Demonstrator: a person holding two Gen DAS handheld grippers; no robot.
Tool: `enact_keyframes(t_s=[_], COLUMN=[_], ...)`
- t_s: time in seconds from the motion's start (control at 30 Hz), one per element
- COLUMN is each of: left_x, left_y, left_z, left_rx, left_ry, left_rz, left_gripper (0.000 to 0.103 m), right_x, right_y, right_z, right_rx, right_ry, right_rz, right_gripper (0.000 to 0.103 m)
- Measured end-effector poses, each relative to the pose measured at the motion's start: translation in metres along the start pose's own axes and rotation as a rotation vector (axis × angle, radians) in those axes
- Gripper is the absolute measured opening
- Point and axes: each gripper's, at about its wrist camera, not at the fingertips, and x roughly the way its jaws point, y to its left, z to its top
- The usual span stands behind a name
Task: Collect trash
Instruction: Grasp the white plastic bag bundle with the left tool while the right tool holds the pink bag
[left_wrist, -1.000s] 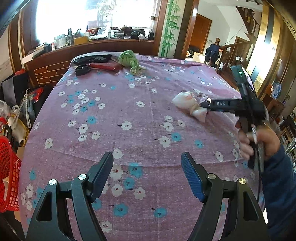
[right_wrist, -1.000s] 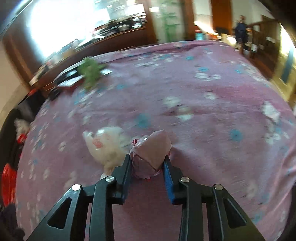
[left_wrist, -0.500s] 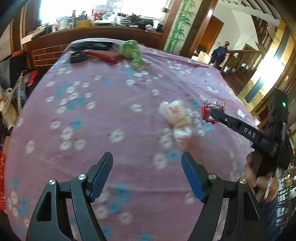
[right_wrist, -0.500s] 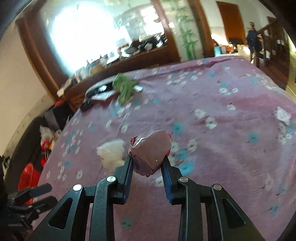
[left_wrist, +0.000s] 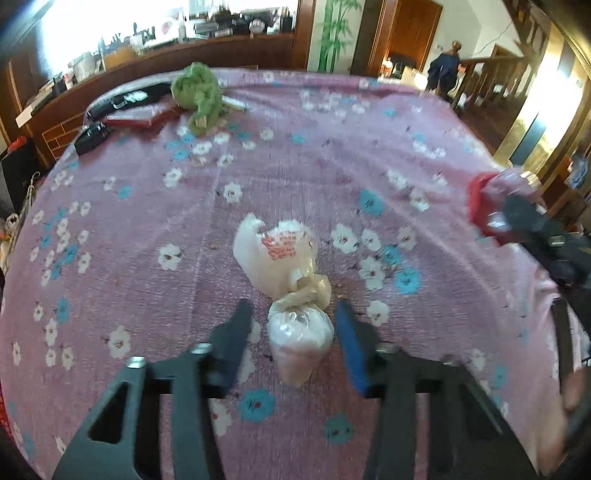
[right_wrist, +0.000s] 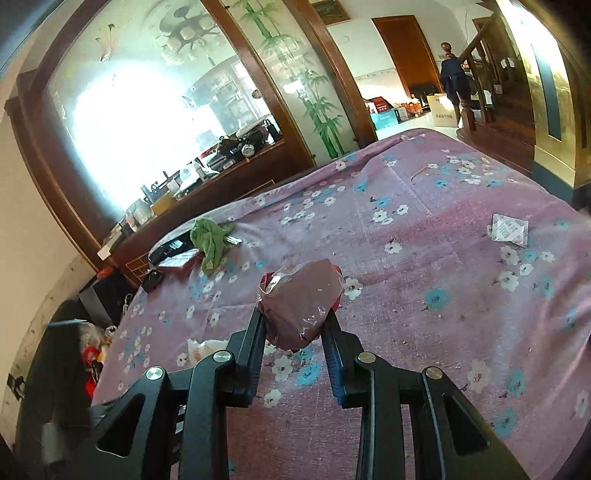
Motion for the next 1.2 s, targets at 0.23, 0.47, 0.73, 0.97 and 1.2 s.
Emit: enact_keyframes(t_s=[0.23,0.47,0.73,0.97,1.2], left_x=[0.006,-0.033,-0.066,-0.065,-0.061], left_y=[0.01,0.044,0.084,0.094,0.094], left_z=[-0.007,-0.035,-0.065,-0.067,-0.069], left_rx=[0.004,-0.012,-0.049,-0.071,-0.068], left_ry=[-0.033,-0.145,-0.3,-0.335,-0.332], left_rz=[-0.002,0.032,0.189,0.226,0.215], left_gripper=[0.029,0.029,0.029,0.029,0.029], right_x=[0.001,0.008,0.022,0.031,0.03], right_y=[0.011,0.034,0.076,0.087,0.09], right_z=[-0.006,-0.02,-0.054,-0.066,-0.067], right_rx=[-0.041,-0.141,-0.326,-0.393,-0.405], right_ry=[0.01,0.048,0.118,0.144,0.147], right_rz=[0.02,0.052,0.098,0.099,0.1], right_gripper=[0.032,0.032,0.033,0.033,0.033])
